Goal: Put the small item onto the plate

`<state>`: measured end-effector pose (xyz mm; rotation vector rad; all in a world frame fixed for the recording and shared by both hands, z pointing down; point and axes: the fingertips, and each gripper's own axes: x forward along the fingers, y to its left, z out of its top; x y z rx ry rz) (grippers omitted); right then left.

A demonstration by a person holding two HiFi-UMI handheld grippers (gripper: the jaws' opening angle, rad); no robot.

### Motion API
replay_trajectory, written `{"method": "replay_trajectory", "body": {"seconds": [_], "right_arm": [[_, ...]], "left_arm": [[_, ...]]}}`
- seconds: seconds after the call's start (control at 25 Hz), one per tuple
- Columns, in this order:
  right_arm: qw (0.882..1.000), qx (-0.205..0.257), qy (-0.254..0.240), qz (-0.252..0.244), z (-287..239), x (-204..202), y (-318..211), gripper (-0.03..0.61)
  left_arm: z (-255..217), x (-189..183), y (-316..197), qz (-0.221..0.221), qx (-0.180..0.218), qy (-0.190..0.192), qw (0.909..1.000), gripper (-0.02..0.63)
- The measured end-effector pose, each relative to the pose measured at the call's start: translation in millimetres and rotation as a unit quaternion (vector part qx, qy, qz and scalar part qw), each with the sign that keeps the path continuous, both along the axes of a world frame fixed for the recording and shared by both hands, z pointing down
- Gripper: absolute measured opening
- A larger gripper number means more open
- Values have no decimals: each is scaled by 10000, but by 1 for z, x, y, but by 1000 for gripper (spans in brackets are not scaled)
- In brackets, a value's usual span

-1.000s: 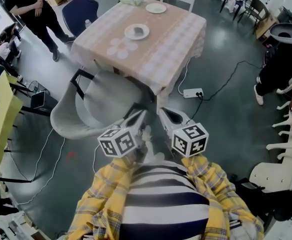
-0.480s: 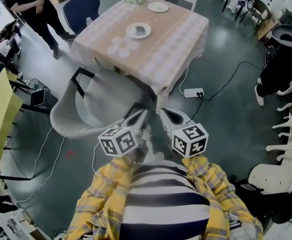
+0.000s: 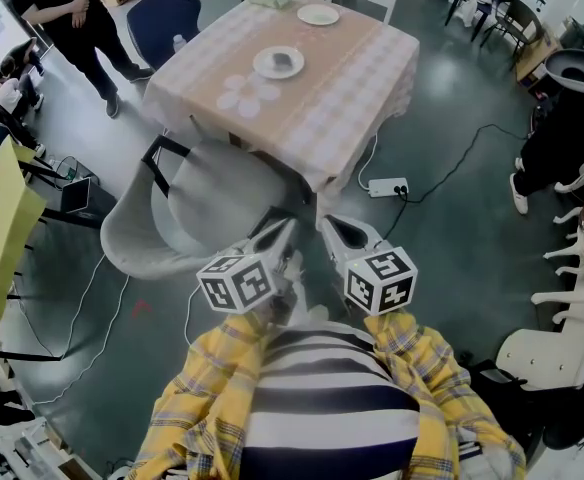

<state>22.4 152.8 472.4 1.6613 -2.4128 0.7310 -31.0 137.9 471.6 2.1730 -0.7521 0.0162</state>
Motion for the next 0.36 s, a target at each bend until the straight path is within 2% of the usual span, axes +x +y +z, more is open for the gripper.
{"method": "replay_trajectory", "body": {"seconds": [0.36], "right_arm": [[10000,10,-17,19,-2,2,-6,-5]], "left_arm": [[-2,0,-6,-17,10,-6,10000,-8]]}}
